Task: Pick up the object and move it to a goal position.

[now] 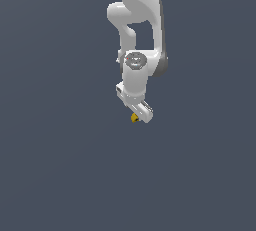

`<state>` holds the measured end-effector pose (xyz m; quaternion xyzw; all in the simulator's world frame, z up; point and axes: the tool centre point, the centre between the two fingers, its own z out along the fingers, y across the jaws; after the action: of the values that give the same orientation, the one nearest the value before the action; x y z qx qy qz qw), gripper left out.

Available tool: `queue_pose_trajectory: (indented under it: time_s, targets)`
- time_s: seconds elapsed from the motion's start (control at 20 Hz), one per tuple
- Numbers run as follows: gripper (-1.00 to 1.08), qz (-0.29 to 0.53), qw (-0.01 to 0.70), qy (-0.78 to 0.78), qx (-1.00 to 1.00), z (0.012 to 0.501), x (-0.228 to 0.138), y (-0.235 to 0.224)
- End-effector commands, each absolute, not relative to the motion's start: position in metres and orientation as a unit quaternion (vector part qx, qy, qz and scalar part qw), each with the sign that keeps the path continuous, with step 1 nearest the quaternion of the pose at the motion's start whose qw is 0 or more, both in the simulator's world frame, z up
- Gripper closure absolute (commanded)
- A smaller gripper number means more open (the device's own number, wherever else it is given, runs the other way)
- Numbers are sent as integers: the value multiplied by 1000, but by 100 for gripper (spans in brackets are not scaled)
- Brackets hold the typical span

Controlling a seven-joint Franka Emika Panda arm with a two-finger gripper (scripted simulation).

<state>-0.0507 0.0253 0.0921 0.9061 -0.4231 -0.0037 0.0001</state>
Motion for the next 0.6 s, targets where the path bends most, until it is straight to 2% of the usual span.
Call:
queue_pose_trajectory:
  time_s: [0.0, 0.55]
  targets:
    - [-92, -3, 0, -452, 892, 87, -54, 28]
    - [-92, 0, 0, -526, 851, 74, -65, 35]
